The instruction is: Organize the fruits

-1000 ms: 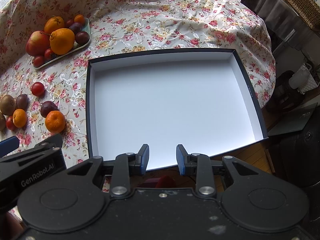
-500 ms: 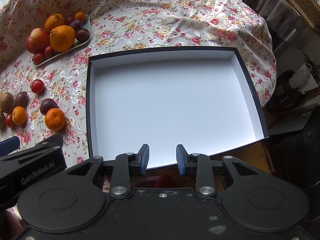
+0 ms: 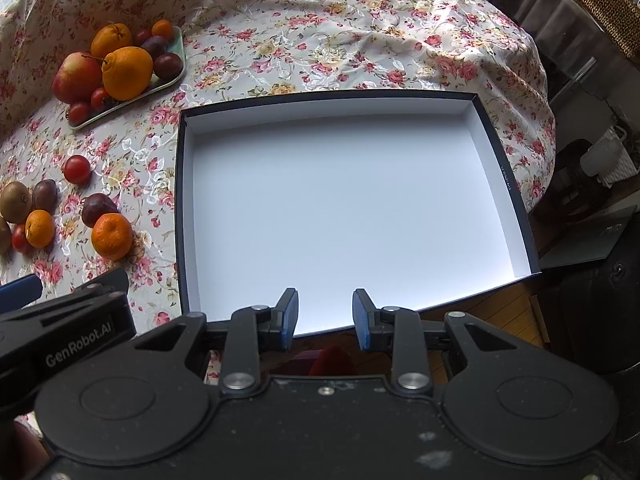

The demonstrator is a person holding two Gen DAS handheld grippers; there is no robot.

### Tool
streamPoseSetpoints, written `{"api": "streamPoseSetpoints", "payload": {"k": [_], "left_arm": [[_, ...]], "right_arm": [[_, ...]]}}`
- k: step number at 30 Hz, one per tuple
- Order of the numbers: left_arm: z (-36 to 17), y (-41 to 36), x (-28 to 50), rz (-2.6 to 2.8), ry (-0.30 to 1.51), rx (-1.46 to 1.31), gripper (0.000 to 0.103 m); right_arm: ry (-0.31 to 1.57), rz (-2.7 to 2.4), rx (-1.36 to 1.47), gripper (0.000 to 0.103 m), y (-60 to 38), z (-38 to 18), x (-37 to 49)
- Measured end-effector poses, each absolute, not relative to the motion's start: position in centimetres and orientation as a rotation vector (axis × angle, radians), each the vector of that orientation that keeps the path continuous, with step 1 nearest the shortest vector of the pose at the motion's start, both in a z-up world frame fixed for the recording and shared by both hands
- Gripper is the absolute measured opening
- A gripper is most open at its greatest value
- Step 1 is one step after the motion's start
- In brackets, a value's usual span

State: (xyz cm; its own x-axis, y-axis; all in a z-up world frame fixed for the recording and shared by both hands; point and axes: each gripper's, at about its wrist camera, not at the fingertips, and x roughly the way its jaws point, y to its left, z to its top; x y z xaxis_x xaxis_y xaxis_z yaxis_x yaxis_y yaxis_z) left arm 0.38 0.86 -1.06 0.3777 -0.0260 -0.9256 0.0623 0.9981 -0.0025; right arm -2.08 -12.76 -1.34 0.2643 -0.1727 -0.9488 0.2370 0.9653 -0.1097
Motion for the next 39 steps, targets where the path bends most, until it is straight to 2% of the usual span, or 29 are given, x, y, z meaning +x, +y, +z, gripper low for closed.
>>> {"api": "streamPoseSetpoints", "payload": {"k": [18, 31, 39], "left_arm": [[-1.3, 3.9, 0.8, 0.025, 1.191, -0.02, 0.081], [-1.7, 10.6, 1.3, 0.108, 1.213, -0.163, 0.081], [-1.7, 15.8, 1.4, 0.239, 1.194, -0.159, 0.081]], "right_arm": [[1.305, -0.241, 0.12, 0.031, -12.5, -1.4, -1.7], [1.311, -0.199, 0.184, 0.031, -10.2, -1.4, -0.8], [1.308, -0.116, 0.165, 0.031, -6.5, -1.2, 0.0]]}}
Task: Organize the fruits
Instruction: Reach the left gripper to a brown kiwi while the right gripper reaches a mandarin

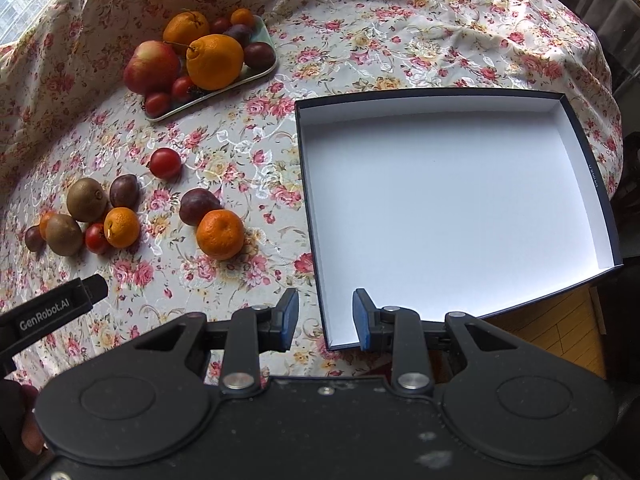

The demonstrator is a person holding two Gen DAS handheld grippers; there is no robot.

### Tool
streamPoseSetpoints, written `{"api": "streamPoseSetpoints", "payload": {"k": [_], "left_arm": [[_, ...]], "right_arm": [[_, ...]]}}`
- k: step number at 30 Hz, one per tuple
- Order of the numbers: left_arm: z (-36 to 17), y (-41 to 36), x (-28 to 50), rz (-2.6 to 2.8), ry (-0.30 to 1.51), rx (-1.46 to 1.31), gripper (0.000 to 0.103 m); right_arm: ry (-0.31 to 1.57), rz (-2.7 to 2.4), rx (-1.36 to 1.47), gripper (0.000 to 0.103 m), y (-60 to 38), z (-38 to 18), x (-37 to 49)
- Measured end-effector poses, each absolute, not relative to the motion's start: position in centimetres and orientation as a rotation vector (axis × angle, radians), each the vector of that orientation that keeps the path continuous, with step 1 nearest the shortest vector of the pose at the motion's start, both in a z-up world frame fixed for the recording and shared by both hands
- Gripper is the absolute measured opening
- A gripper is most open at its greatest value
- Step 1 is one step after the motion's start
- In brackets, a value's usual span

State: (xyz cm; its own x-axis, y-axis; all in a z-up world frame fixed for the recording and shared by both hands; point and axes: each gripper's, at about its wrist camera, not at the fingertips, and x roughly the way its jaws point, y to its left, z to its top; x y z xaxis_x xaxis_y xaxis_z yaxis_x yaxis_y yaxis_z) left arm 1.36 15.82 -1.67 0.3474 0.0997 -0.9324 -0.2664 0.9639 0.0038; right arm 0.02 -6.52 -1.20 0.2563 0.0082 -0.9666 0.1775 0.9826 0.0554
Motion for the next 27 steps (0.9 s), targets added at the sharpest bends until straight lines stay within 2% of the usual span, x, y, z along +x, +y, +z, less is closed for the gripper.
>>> {"api": "streamPoseSetpoints", "payload": {"k": [15, 27], "left_arm": [[1.8, 27.8, 5.0, 0.441, 1.053, -0.182, 0.081], [-1.6, 32.5, 8.8, 0.454, 1.121, -0.252, 0.081]], "right_arm": [[1.29, 0.06, 0.168, 0.032, 2.1, -0.9, 3.5], [1.293, 0.106, 0.216, 0.031, 8.5, -1.7, 10.2]]}}
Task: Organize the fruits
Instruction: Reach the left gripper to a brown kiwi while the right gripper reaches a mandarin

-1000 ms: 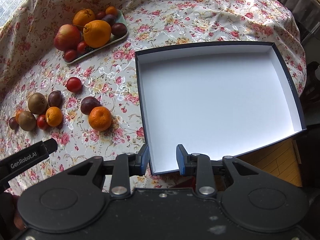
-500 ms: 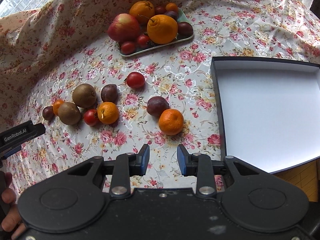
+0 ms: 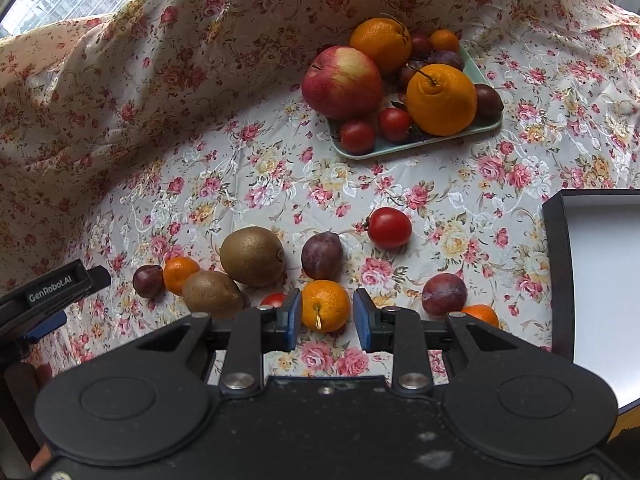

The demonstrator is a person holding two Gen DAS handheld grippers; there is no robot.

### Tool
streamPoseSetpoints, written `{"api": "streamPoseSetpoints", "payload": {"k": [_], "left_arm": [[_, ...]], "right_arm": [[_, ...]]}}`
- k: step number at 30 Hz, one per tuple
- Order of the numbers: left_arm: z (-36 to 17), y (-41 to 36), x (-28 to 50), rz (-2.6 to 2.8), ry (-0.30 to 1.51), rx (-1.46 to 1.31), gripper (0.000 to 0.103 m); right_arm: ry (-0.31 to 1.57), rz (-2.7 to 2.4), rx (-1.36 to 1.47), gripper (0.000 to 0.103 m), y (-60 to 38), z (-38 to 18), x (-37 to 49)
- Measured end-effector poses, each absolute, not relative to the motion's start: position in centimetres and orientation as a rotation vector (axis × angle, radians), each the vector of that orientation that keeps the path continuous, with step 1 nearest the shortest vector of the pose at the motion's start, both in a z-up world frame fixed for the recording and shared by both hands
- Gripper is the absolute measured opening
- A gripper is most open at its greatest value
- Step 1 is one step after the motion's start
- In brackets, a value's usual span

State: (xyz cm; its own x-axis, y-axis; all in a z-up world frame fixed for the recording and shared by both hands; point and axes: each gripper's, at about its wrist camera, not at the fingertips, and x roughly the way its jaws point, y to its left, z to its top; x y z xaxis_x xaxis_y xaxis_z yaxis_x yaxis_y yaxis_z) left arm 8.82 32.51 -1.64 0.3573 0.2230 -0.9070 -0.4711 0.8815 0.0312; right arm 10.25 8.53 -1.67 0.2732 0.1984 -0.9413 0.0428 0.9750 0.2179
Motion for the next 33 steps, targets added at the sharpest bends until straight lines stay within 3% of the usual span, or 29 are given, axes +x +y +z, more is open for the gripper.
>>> {"api": "streamPoseSetpoints", "payload": {"k": [7, 16, 33], "left_arm": [[-3.3, 31.8, 8.7, 0.335, 1.187, -0.317, 0.08], [-4.1, 27.2, 9.2, 0.172, 1.216, -0.269, 0.08], [-7.9, 25.0, 10.6, 0.229, 1.279, -0.25, 0.08]], "right_arm": [[1.309, 0.022, 0.221, 0.029, 9.2, -4.0, 12.2], [1.322, -0.07, 0.349, 0.029, 6.6, -4.1, 13.3], [1.331, -0.026, 0.304, 0.029, 6.6, -3.7, 12.9]]}}
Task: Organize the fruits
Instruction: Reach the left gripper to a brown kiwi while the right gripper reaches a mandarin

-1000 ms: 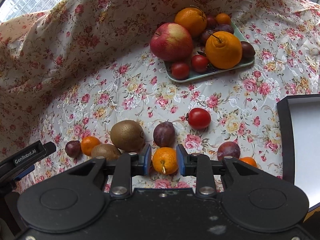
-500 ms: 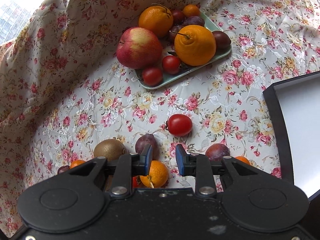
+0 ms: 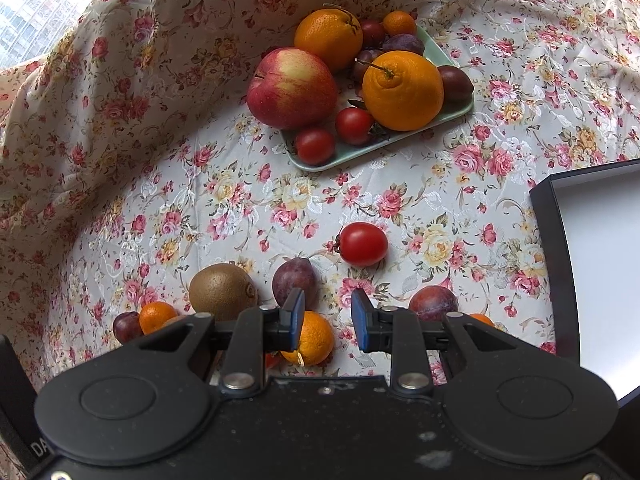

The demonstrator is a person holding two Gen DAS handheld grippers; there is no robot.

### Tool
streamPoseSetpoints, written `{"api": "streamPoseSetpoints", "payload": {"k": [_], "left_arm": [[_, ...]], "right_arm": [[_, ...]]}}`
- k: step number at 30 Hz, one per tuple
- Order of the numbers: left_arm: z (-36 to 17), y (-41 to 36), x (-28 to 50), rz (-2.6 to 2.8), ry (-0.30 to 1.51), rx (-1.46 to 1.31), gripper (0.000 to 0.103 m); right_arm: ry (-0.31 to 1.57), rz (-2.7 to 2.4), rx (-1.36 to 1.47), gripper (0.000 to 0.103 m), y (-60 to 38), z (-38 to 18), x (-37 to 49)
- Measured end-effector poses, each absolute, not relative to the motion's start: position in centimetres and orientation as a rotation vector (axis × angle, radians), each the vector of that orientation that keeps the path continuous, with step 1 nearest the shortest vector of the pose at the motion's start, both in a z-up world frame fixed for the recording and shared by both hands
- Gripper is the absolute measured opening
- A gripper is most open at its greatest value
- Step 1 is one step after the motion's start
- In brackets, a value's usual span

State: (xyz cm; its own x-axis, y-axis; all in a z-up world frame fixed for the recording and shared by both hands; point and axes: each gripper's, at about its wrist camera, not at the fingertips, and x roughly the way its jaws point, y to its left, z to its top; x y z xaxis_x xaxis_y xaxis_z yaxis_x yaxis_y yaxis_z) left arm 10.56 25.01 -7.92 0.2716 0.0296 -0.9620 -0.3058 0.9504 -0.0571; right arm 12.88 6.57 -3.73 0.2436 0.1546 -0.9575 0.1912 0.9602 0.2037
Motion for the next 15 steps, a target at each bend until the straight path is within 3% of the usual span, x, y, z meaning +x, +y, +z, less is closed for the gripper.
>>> {"api": "streamPoseSetpoints", "payload": {"k": [5, 7, 9, 15], "left_arm": [[-9.8, 25.1, 10.2, 0.217, 1.322, -0.316, 0.08], [-10.2, 25.4, 10.1, 0.186, 1.325, -0.374, 0.065], [-9.7, 25.4, 10.0, 0.174, 1.319, -0.403, 0.059], [-8.0, 25.7, 9.6, 0.235, 1.329, -0.378, 0.058]], "right_arm": [[1.328, -0.028, 0.299, 0.029, 6.4, -3.7, 13.0], [1.325, -0.029, 0.299, 0.029, 6.4, -3.6, 13.0], [1.326, -0.028, 0.299, 0.029, 6.4, -3.6, 13.1], [1.326, -0.031, 0.302, 0.029, 6.6, -3.9, 13.3]]}}
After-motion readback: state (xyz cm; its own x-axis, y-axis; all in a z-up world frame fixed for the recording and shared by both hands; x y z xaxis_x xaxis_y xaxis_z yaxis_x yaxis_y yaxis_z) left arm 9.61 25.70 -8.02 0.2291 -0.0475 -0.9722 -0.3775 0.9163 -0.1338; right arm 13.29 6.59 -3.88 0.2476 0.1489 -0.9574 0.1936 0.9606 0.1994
